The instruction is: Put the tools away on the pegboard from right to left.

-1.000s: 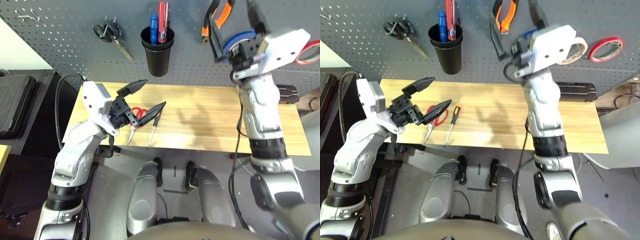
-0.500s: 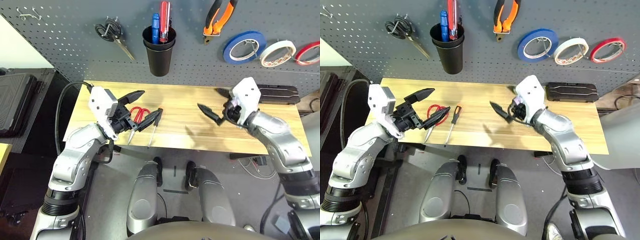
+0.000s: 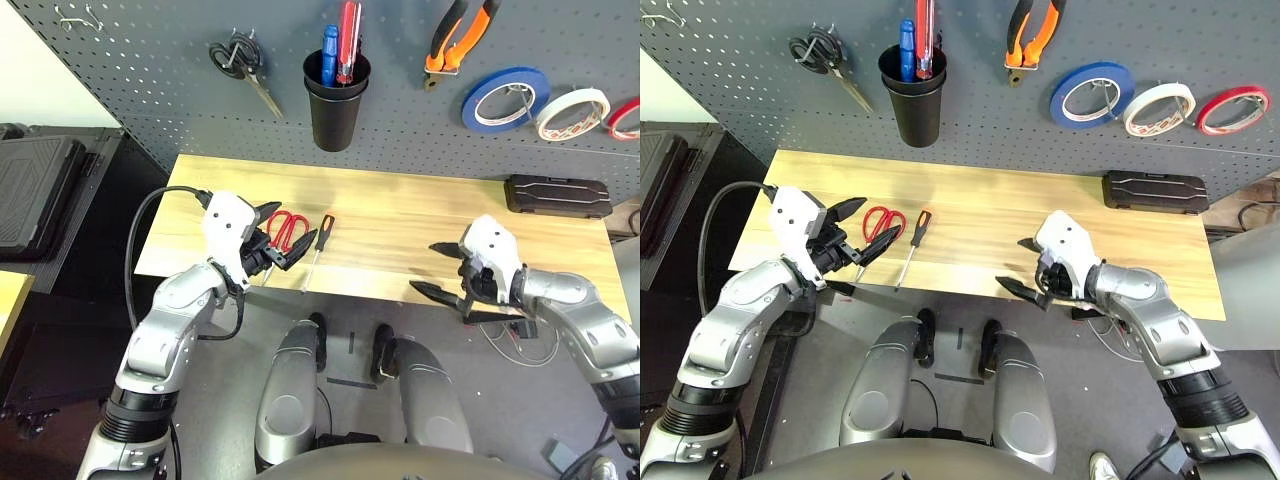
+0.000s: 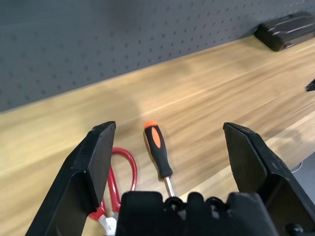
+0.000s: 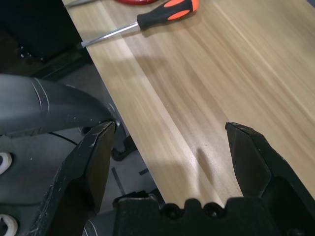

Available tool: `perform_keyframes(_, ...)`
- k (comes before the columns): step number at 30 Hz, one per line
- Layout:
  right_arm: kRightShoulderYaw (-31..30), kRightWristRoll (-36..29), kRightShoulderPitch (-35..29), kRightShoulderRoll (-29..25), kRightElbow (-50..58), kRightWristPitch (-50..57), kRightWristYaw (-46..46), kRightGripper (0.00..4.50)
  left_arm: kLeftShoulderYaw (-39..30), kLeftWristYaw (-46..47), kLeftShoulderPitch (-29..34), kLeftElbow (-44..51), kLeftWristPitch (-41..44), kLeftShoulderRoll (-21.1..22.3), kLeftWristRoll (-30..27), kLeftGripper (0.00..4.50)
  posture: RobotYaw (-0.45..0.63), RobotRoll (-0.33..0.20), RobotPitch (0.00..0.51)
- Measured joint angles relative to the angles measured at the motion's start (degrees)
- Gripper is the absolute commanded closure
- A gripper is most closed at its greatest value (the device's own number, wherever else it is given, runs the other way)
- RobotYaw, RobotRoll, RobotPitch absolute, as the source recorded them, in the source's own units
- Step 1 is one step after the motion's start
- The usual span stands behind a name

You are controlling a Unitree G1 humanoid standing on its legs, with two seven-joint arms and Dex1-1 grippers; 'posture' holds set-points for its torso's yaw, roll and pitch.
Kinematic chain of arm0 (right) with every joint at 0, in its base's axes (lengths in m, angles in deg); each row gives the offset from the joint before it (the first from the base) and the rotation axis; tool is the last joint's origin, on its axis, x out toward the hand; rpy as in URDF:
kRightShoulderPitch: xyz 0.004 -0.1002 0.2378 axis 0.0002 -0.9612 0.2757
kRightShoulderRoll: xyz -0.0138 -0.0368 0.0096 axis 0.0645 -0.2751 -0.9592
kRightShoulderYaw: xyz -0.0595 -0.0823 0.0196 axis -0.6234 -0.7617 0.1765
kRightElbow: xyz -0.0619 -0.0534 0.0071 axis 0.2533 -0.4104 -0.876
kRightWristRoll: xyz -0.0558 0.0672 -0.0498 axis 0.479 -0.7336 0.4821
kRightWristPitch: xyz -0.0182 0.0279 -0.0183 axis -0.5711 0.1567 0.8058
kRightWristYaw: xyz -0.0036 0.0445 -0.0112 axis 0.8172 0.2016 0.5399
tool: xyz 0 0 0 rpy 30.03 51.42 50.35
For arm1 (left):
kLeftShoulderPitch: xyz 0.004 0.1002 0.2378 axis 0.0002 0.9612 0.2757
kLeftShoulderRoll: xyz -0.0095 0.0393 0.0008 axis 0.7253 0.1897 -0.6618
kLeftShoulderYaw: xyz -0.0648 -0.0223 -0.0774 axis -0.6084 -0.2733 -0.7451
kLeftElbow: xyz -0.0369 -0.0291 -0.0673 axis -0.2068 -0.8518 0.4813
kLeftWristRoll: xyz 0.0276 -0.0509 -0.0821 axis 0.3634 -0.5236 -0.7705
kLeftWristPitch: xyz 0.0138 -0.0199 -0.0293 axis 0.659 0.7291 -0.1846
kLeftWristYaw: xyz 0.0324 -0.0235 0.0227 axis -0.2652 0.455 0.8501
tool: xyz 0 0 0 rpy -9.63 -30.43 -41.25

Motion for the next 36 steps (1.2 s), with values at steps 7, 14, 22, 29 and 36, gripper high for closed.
perform_keyframes(7, 0.1, 2.5, -0.9, 0.0, -4.2, -4.3, -0.1, 0.03, 4.9, 2.7, -5.1, -10.8, -1.3, -5.2, 5.4, 0.00, 0.16, 0.000, 0.340)
perform_keyframes(14, 0.3, 3.6, -2.0, -0.2, -5.5, -5.7, -0.2, 0.03, 7.4, 3.1, -14.1, -25.2, -1.3, -7.7, 9.9, 0.00, 0.14, 0.000, 0.353)
perform_keyframes(22, 0.4, 4.3, -3.9, -0.6, -5.0, -6.0, -0.9, 0.03, 7.0, 3.8, -22.1, -39.9, -1.5, -10.7, 12.1, 0.00, 0.11, 0.000, 0.368)
perform_keyframes(29, 0.5, 4.5, -4.3, -0.7, -3.4, -5.9, -1.4, 0.03, 6.7, 3.9, -26.7, -49.2, -3.5, -13.8, 13.1, 0.00, 0.09, 0.000, 0.375)
perform_keyframes(36, 0.6, 4.6, -4.5, -1.0, -2.5, -4.9, -2.1, 0.03, 5.9, 4.5, -30.9, -58.6, -5.0, -15.7, 14.1, 0.00, 0.07, 0.000, 0.377)
